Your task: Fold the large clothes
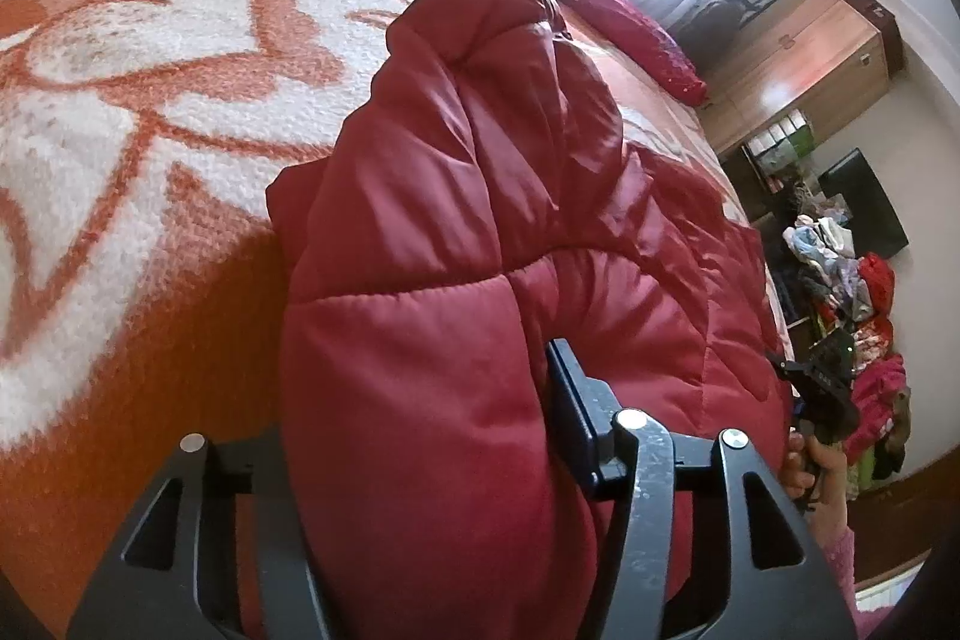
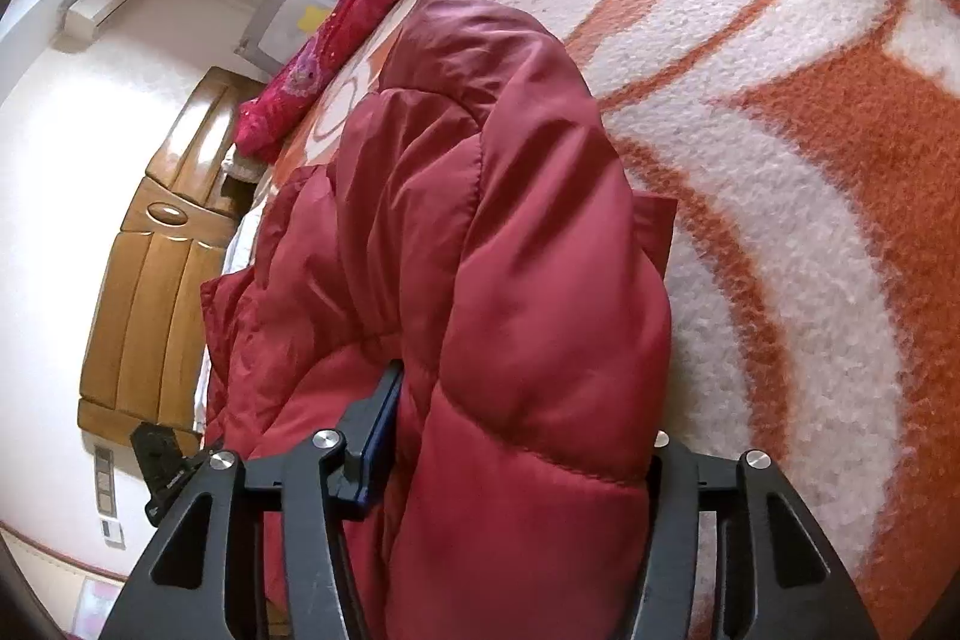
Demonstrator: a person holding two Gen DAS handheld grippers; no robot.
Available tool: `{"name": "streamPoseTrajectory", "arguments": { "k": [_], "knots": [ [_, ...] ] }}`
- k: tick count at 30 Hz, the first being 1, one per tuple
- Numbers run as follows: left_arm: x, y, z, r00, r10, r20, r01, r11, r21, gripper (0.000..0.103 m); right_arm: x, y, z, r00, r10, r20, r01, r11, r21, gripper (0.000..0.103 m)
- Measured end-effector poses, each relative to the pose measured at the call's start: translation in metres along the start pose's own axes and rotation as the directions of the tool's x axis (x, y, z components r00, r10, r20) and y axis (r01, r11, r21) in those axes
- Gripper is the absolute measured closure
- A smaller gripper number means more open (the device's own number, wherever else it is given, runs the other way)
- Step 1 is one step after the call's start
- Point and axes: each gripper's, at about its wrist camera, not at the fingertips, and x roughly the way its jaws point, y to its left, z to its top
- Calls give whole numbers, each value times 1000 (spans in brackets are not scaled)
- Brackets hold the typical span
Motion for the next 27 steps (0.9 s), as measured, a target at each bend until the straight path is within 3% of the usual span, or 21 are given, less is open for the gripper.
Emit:
{"name": "streamPoseTrajectory", "arguments": {
  "k": [6,14,21,24,27],
  "knots": [
    [1,5,-5,1000,6,-1,-6,1000,-15,41,1,6,-3,999,-37,15,37,999,-16,44],
    [-14,-11,-9,994,100,32,-101,995,16,36,-1,14,-9,992,-114,48,116,992,-46,32],
    [-35,-17,-10,986,151,71,-152,988,11,31,-1,15,-10,989,-136,62,139,989,-47,30],
    [-46,-17,-10,978,182,103,-184,983,9,30,-2,15,-11,988,-141,69,144,989,-39,27],
    [-60,-18,-9,963,228,142,-233,972,17,29,-4,13,-10,985,-155,76,157,988,-11,18]
  ]
}}
